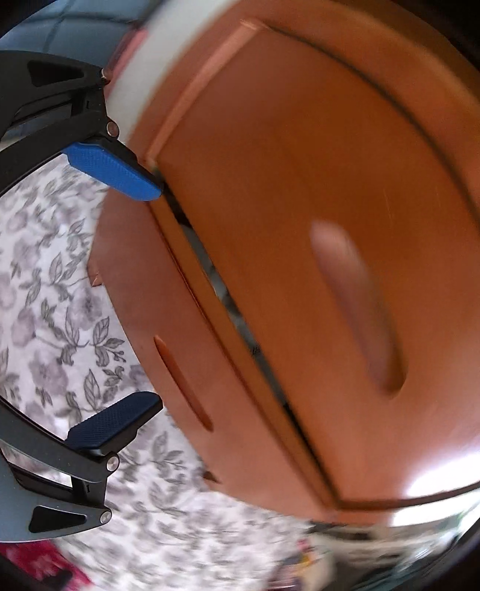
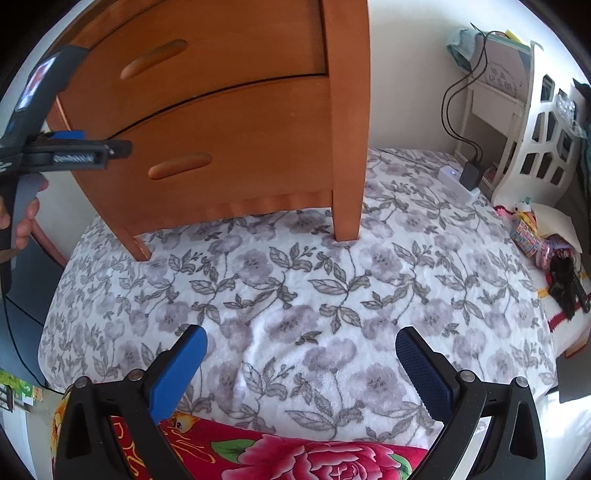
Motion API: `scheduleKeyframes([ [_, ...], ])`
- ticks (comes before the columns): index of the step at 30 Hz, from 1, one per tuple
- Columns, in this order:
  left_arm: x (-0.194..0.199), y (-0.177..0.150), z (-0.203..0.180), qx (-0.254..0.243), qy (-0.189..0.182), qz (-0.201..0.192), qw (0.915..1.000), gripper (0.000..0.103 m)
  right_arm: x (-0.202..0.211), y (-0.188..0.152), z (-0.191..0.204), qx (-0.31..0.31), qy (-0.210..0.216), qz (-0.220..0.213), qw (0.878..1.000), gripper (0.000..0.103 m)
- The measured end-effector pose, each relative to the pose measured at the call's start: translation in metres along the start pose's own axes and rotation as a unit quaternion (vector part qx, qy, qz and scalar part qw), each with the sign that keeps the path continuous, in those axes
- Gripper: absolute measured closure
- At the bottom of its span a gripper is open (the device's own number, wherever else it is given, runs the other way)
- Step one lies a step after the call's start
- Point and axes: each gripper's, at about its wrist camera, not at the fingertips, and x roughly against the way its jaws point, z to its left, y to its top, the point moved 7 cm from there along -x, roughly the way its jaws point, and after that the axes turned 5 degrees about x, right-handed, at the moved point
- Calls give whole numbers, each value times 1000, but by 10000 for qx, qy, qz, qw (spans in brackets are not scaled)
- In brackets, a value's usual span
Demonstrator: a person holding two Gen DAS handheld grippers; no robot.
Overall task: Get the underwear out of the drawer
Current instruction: 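Move the left gripper to the lower drawer handle and grip it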
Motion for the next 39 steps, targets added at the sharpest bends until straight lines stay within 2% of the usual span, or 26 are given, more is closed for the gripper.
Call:
scheduleKeyframes([
  [4, -17, 9, -15, -416, 57, 226, 9989, 0, -4, -1, -5, -53, -10, 52, 10000, 0],
  [9, -34, 16, -20, -326, -6, 419, 9986, 0, -8, -3, -11, -172, -9, 111, 9998, 0],
  [14, -35, 24, -23, -488, 147, 403, 9979, 1, -13, -4, -17, -281, -1, 172, 9995, 0],
  [21, -40, 22, -29, -849, 748, 413, 9927, 1, -20, -6, -21, -416, 31, 246, 9988, 0],
  [25, -42, 23, -31, -810, 1073, 267, 9906, 2, -22, -7, -22, -476, 64, 288, 9984, 0],
  [28, -40, 23, -32, -845, 1276, 161, 9881, 7, -22, -7, -24, -522, 65, 287, 9982, 0],
  [33, -35, 22, -39, -1222, 1534, 18, 9806, 15, -23, -8, -25, -593, 49, 295, 9978, 0],
  [39, -39, 12, -40, -1560, 1604, 22, 9747, 23, -24, -9, -24, -612, 52, 333, 9976, 0],
])
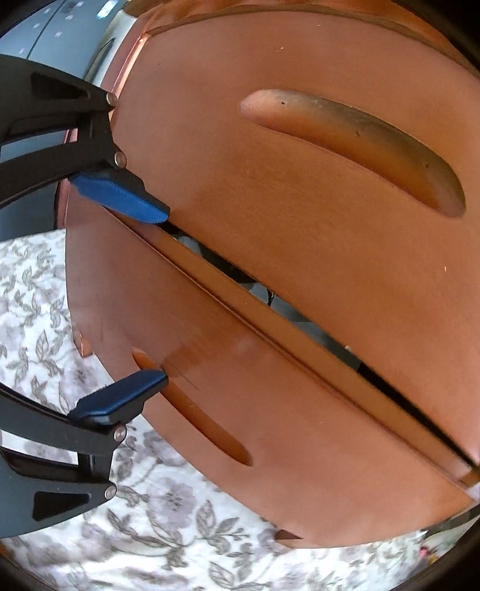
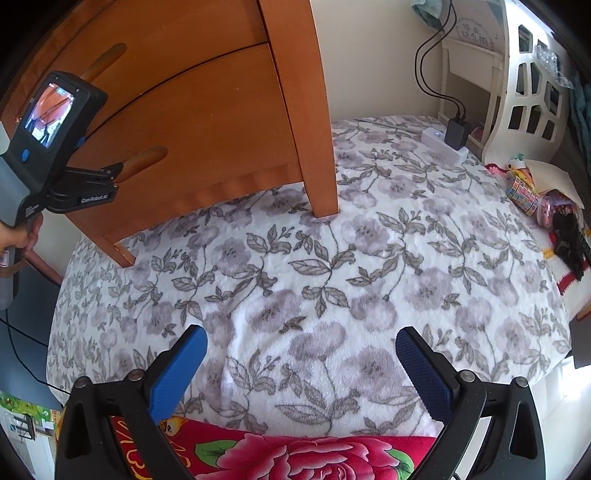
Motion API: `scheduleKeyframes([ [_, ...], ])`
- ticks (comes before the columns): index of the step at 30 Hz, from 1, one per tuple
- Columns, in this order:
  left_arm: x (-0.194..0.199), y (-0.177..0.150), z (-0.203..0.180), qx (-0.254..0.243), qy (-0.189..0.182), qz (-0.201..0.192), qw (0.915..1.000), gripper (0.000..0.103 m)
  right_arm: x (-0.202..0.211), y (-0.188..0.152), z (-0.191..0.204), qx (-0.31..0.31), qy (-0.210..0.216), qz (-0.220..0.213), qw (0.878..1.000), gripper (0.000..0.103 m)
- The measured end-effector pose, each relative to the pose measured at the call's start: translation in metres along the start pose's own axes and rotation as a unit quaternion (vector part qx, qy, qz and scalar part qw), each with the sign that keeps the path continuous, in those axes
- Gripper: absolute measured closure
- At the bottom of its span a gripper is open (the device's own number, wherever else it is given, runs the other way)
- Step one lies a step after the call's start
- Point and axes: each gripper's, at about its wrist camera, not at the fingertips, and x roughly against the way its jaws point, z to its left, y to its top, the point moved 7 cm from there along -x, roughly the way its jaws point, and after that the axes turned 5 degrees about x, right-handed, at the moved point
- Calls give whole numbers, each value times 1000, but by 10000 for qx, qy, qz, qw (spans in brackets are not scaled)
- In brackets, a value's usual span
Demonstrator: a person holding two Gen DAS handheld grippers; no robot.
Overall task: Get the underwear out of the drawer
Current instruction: 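Move the left gripper to the lower drawer handle and grip it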
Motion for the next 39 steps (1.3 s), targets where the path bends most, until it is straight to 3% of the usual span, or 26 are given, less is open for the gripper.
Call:
scheduleKeyframes([
  [7, 6, -2, -1, 7, 54, -51, 10000, 28, -1, -2, -1, -58, 14, 22, 10000, 0],
  [13, 9, -2, -26, -669, 647, -306, 9952, 28, -2, -3, -2, -106, 44, 43, 9999, 0],
  [18, 10, 0, -30, -682, 724, -332, 9945, 28, -3, -4, -3, -168, 79, 81, 9998, 0],
  [22, 6, -7, -42, -1029, 1016, -487, 9883, 31, -6, -5, -2, -214, 113, 135, 9996, 0],
  [39, 6, -39, -43, -970, 1132, -741, 9860, 32, -10, -9, 2, -175, 127, 254, 9994, 0],
])
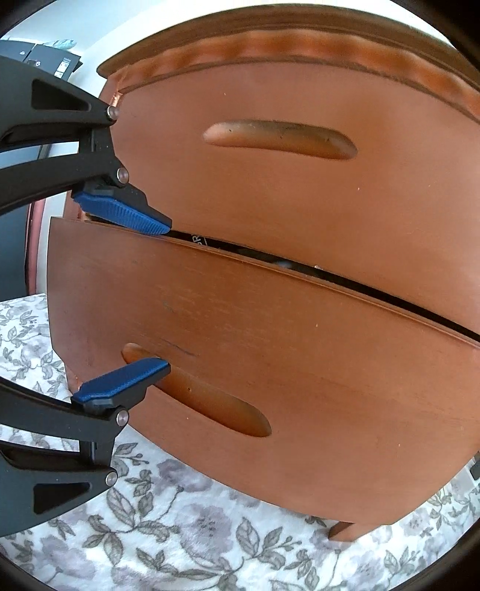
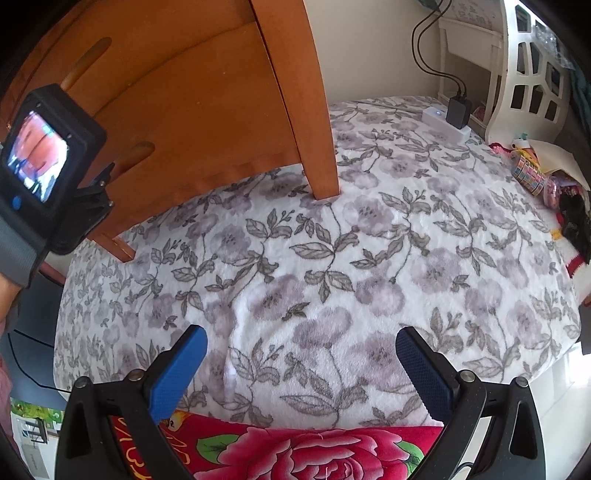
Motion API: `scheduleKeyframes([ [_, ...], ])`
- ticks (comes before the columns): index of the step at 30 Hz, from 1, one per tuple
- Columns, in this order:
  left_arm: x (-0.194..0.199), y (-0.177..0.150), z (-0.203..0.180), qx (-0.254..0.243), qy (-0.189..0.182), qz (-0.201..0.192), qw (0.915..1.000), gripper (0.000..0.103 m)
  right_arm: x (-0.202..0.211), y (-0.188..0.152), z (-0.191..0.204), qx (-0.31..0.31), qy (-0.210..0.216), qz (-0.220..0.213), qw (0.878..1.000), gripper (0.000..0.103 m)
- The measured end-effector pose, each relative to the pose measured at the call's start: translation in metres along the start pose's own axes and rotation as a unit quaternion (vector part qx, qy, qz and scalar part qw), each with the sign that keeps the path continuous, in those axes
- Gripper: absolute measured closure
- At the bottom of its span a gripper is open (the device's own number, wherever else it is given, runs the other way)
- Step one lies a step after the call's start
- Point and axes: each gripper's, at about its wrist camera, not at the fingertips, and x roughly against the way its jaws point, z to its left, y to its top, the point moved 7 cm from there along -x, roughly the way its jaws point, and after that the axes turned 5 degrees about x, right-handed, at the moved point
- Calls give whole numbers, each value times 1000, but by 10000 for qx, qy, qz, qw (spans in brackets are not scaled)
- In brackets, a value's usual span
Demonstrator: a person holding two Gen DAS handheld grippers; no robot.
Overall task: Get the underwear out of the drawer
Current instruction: 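Move the left gripper to the lower drawer handle and grip it, then pull the lower drawer outward with the left gripper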
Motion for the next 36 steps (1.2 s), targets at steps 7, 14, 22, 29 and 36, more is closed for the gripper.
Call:
scheduleKeyframes([
  [7, 9, -2, 6, 40, -136, 27, 9999, 32, 7, -1, 1, 107, -101, -47, 9999, 0],
  [14, 24, 5, 23, -44, -225, 37, 9997, 33, 19, -4, 0, 91, -129, -121, 9998, 0],
  [22, 22, 26, 34, -115, -458, -30, 9989, 33, 27, -5, 0, 109, -126, -183, 9997, 0],
  [29, 2, 44, 36, -611, -954, -168, 9934, 28, 28, -5, -3, 74, -132, -178, 9997, 0],
  [36, -32, 59, 48, -267, -1460, -19, 9889, 28, 28, -5, -5, 51, -152, -175, 9997, 0],
])
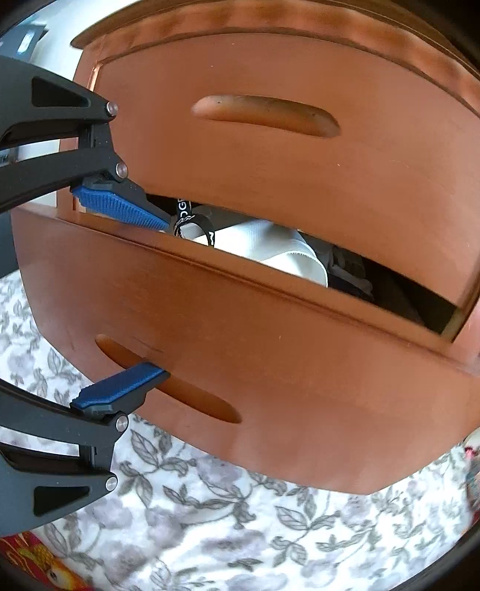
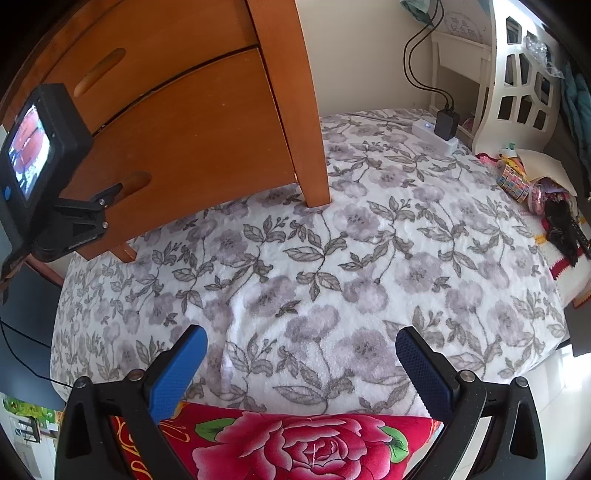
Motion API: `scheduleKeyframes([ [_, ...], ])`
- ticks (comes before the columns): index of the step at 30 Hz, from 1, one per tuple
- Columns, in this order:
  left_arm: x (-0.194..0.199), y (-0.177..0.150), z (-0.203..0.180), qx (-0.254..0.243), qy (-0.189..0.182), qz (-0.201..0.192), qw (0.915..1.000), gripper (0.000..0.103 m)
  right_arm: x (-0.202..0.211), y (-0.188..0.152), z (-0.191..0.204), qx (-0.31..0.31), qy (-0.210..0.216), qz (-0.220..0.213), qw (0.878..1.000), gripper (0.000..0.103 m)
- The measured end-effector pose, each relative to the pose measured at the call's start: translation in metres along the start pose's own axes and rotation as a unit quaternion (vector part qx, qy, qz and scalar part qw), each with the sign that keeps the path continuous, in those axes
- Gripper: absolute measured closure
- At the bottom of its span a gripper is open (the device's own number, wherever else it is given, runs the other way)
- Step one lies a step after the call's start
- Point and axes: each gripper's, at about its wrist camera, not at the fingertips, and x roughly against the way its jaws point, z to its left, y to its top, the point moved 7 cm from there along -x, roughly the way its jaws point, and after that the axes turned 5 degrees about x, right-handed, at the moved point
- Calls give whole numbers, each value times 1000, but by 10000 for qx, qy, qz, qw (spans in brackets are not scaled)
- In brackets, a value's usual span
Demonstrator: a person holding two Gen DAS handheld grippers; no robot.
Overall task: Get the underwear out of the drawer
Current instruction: 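Pull the lower drawer outward with the left gripper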
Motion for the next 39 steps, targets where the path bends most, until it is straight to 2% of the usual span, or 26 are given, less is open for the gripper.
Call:
scheduleKeyframes([
  [11, 6, -1, 6, 156, -118, -88, 9998, 28, 8, -6, 1, 112, -78, 6, 9999, 0],
  [28, 33, -33, 11, 275, -322, -272, 9987, 27, 36, -28, 2, 298, -176, -22, 9994, 0],
  [39, 15, -24, 39, 354, -467, -247, 9980, 27, 46, -39, -5, 275, -266, -12, 9993, 0],
])
